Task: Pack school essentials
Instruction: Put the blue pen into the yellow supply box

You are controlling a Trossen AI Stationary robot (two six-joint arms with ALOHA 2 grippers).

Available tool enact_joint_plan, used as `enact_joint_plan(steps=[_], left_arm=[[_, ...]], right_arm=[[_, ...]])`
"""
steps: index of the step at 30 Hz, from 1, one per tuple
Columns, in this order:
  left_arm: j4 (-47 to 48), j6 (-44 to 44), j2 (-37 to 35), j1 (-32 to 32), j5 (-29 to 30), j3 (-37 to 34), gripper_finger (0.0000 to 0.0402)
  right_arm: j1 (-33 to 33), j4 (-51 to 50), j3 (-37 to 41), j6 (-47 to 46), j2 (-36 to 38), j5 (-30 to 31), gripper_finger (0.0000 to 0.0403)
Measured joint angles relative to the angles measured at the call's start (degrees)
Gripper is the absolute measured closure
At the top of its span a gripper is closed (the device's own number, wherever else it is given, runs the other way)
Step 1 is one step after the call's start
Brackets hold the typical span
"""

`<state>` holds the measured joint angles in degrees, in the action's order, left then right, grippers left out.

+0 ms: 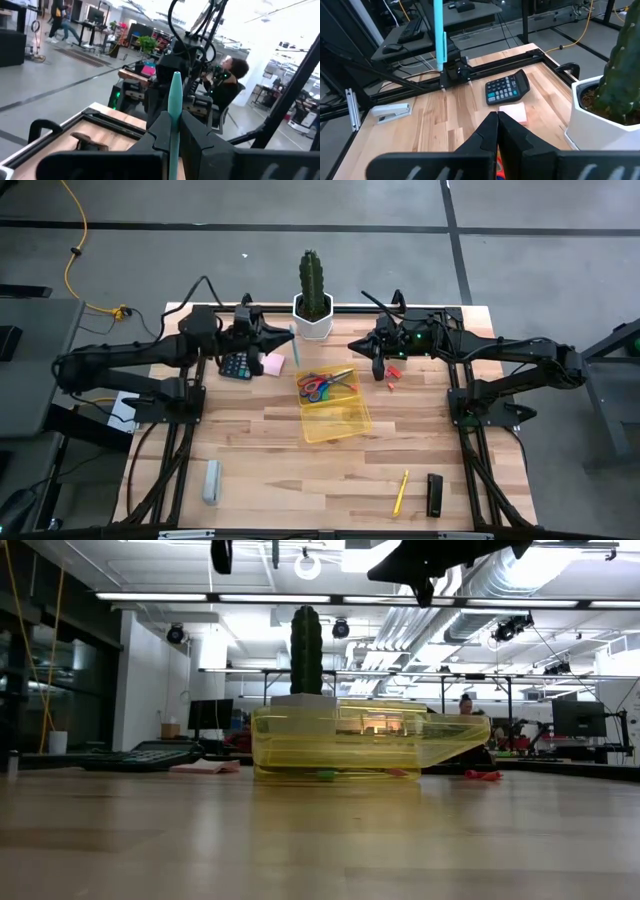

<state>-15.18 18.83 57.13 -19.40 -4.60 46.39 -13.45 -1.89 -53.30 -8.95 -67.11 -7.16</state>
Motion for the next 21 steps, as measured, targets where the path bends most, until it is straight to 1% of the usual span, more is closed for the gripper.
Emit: enact_joint_plan(steps=[4, 6, 9, 11, 14, 17, 19, 21], left_arm=[[-1.1, 0.3, 0.9, 0.0, 0.1, 0.0, 0.0398], [-1.5, 0.3, 1.3, 0.0, 0.1, 0.0, 0.0398], [-1.5, 0.1, 2.0, 0.0, 0.2, 0.0, 0.0398], [-1.5, 0.2, 2.7, 0.0, 0.1, 0.0, 0.0398], [-2.1, 1.6, 4.5, 0.2, 0.1, 0.0, 0.0398], [-5.0, 2.1, 7.0, 1.0, 0.1, 0.0, 0.0398], [-8.0, 2.6, 8.7, 1.7, 0.1, 0.0, 0.0398], [-9.8, 3.3, 10.6, 2.2, 0.1, 0.0, 0.0398]], right_arm=[[0.0, 0.0, 0.0, -0.1, 0.0, -0.1, 0.0402], [0.0, 0.6, 0.0, -2.1, 0.0, -0.6, 0.0400], [0.1, 4.9, 0.0, -6.9, -1.0, -3.6, 0.0380], [0.9, 8.7, 0.0, -9.0, -2.3, -5.0, 0.0351], [2.6, 15.6, 0.0, -10.7, -4.8, -5.1, 0.0293], [4.0, 20.2, 0.0, -10.6, -7.9, -2.9, 0.0235], [4.5, 23.1, 0.0, -10.1, -9.6, -2.4, 0.0209], [4.6, 25.4, 0.0, -10.5, -11.0, -2.3, 0.0193]])
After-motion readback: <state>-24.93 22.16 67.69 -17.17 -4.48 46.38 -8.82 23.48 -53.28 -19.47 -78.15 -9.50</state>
